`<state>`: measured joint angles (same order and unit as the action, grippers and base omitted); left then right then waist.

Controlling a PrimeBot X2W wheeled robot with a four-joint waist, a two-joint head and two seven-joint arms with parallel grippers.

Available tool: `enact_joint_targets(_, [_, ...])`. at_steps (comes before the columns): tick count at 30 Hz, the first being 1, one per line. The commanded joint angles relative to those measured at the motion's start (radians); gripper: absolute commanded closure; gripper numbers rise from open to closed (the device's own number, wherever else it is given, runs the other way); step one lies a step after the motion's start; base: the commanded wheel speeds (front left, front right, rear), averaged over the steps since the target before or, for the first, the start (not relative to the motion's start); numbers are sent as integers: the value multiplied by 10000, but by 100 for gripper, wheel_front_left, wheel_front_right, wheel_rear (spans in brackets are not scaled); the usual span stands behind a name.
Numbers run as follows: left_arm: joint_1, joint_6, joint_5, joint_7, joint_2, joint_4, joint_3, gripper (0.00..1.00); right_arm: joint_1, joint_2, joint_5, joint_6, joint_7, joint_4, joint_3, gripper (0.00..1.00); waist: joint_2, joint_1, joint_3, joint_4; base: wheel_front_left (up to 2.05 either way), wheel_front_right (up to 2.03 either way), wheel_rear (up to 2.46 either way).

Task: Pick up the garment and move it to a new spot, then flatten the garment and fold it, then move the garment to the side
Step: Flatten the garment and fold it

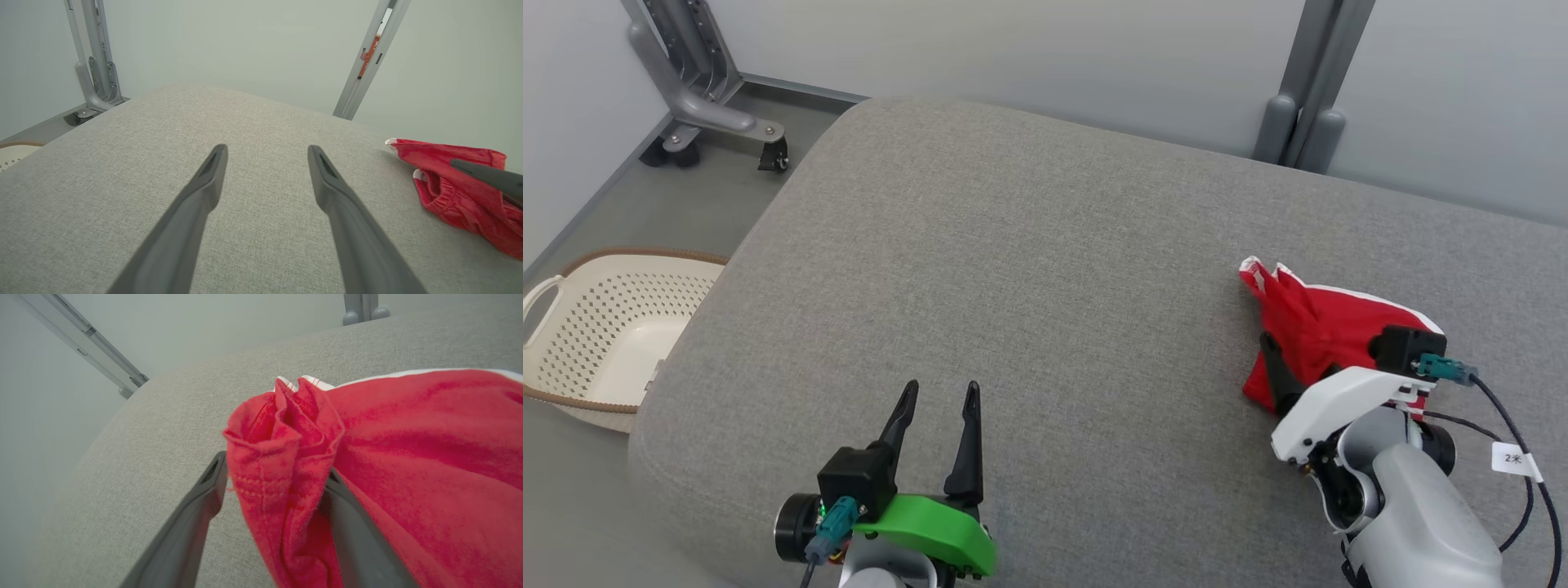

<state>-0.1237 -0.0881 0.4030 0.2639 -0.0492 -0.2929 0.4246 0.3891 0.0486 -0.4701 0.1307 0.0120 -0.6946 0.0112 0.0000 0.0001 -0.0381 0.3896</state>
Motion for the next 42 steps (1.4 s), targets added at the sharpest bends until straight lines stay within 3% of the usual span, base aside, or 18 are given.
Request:
enact_joint_targets(1, [83,59,-109,3,-34,-24,-28,0,-219,34,54,-3,55,57,290,0,0,-1,62,-78,0,0,0])
enact_joint_targets(6, [180,70,-80,3,-36,-38,50,0,-489,34,-408,-3,-214,158,1365,0,0,-1,159,-264,0,0,0])
enact_joint_targets(10, [211,37,-82,3,-36,-35,11,0,-816,28,-1231,-3,-1147,464,2566,0,0,-1,232,-499,0,0,0])
enact_joint_targets(15, [262,32,-136,3,-34,-15,-181,0,-1030,101,-1452,-3,-1489,1231,3060,0,0,-1,307,-967,0,0,0])
enact_joint_targets(19, [245,65,-195,3,-33,93,-286,0,-1158,556,-1237,-5,-1185,2114,3166,0,0,-1,372,-1478,0,0,0])
enact_joint_targets(27, [55,20,-76,3,-33,872,-693,0,-1676,1813,470,-3,359,3906,2542,0,0,-1,450,-2664,0,0,0])
enact_joint_targets(34, [91,-10,-146,3,-36,1356,-1020,0,-2762,1713,1805,-5,1461,5172,991,0,0,-1,404,-3531,0,0,0])
enact_joint_targets(42, [402,94,-516,3,-34,1355,-1161,0,-3720,1123,2718,-5,1999,5784,-51,0,0,-1,413,-3981,0,0,0])
